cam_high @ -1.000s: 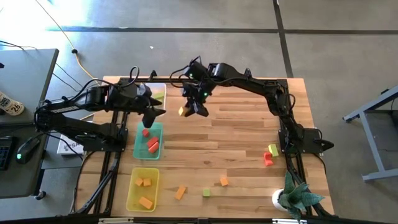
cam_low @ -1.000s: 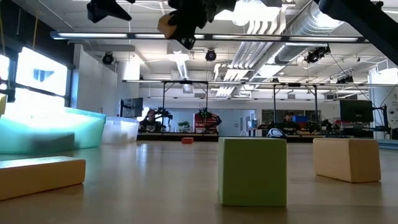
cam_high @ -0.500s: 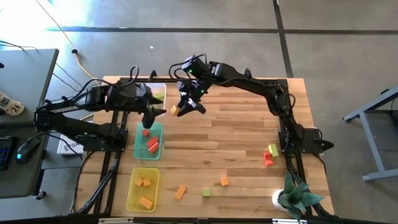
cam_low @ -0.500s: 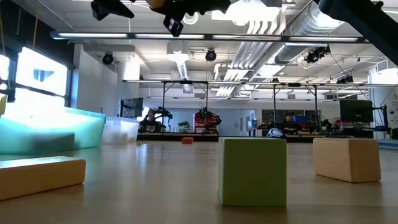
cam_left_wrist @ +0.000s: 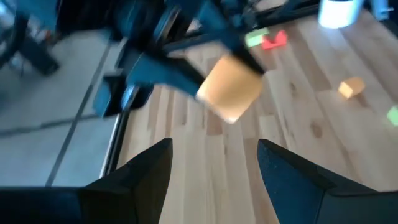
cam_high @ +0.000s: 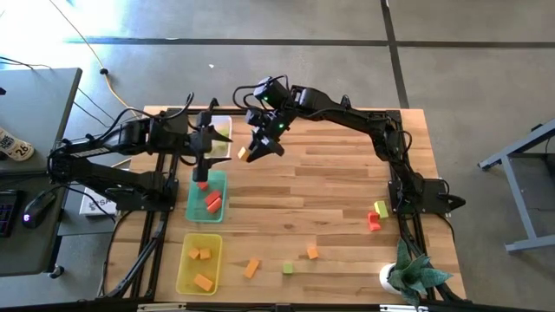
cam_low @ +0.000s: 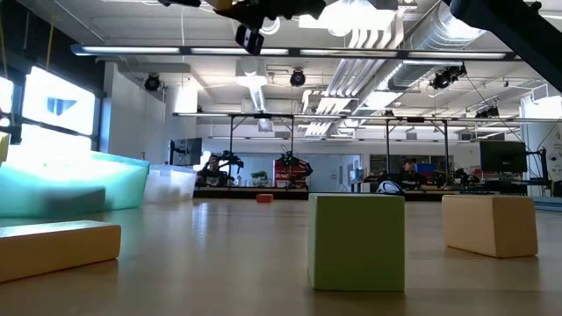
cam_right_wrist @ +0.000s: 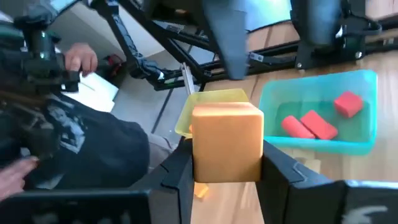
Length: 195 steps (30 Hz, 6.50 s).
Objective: Sort & place blocks by color
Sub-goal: Put the yellow cube block into the yellow bin, then put the orange arch block into the blue bin
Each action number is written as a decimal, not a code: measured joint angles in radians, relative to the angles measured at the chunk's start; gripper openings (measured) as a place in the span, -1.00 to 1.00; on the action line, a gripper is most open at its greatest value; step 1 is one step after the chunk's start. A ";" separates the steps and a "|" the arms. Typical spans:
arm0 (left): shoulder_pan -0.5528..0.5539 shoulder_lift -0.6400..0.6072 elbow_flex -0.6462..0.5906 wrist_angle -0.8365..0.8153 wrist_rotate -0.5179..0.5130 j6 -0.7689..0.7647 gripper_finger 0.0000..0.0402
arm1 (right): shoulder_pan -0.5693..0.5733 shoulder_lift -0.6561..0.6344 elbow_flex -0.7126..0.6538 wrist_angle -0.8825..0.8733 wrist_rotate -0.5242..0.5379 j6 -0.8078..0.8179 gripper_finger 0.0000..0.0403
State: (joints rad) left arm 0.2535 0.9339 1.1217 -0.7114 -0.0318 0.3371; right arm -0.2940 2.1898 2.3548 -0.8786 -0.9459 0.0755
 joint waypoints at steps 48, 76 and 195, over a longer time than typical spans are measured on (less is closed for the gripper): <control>-0.245 0.031 0.001 0.070 0.142 0.086 -0.09 | 0.214 0.000 0.000 0.233 0.279 0.527 -0.48; -0.262 0.031 0.001 -0.019 0.112 0.147 -0.41 | 0.223 0.001 0.000 0.236 0.340 0.560 0.06; -0.924 0.216 -0.208 -0.087 -0.275 -1.086 -0.06 | 0.557 -0.001 -0.061 -0.693 1.095 0.588 0.08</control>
State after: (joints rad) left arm -0.6707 1.1495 0.9134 -0.7986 -0.3066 -0.7493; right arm 0.2633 2.1891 2.2934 -1.5717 0.1492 0.6637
